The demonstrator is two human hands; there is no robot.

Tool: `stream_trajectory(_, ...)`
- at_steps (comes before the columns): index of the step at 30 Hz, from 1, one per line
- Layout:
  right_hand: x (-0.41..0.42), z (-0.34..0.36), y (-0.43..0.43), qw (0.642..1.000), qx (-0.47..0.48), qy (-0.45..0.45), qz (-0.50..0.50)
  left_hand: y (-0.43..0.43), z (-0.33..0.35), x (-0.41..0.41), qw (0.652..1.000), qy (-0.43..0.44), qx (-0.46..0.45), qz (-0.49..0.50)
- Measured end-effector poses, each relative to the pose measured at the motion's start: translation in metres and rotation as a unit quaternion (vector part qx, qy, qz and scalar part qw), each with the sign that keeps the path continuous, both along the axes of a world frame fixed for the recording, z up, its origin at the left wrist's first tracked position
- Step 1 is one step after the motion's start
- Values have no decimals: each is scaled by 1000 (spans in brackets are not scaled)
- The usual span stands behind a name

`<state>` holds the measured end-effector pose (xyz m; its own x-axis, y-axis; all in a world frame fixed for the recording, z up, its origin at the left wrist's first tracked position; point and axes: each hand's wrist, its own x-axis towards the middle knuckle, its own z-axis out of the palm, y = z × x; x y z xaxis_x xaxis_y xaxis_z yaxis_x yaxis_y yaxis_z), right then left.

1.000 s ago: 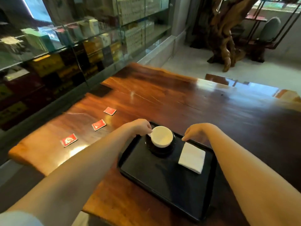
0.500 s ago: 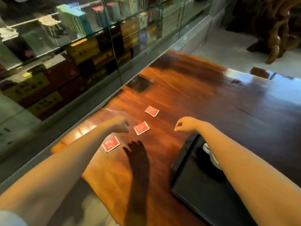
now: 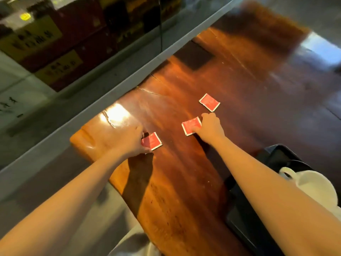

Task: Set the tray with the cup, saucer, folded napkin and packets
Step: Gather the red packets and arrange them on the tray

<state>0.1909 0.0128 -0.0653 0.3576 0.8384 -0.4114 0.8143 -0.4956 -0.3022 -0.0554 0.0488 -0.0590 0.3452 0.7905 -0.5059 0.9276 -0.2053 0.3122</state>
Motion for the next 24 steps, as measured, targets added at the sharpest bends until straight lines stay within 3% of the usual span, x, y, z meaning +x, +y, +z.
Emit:
stream_trajectory(4, -1, -13, 2, 998, 21, 35, -48, -8, -14, 5, 996, -64, -8, 69)
stream_trajectory(8, 1, -21, 2, 991, 41, 91, -90, -12, -21, 7, 992, -97, 17, 77)
stream_trajectory(14, 9, -20, -6, 979, 90, 155, -98, -16, -16, 21, 968, -187, 49, 160)
stream_trajectory(16, 13, -17, -9, 978, 83, 164, -99, -14, -16, 25, 942, -251, -17, 223)
stream_trajectory(19, 16, -16, -14, 974, 80, 175, -116, -11, -12, 31, 875, -342, -142, 313)
stream_trajectory(24, 22, -10, -20, 958, 106, 220, -150, -10, 1, 41, 791, -443, -252, 338)
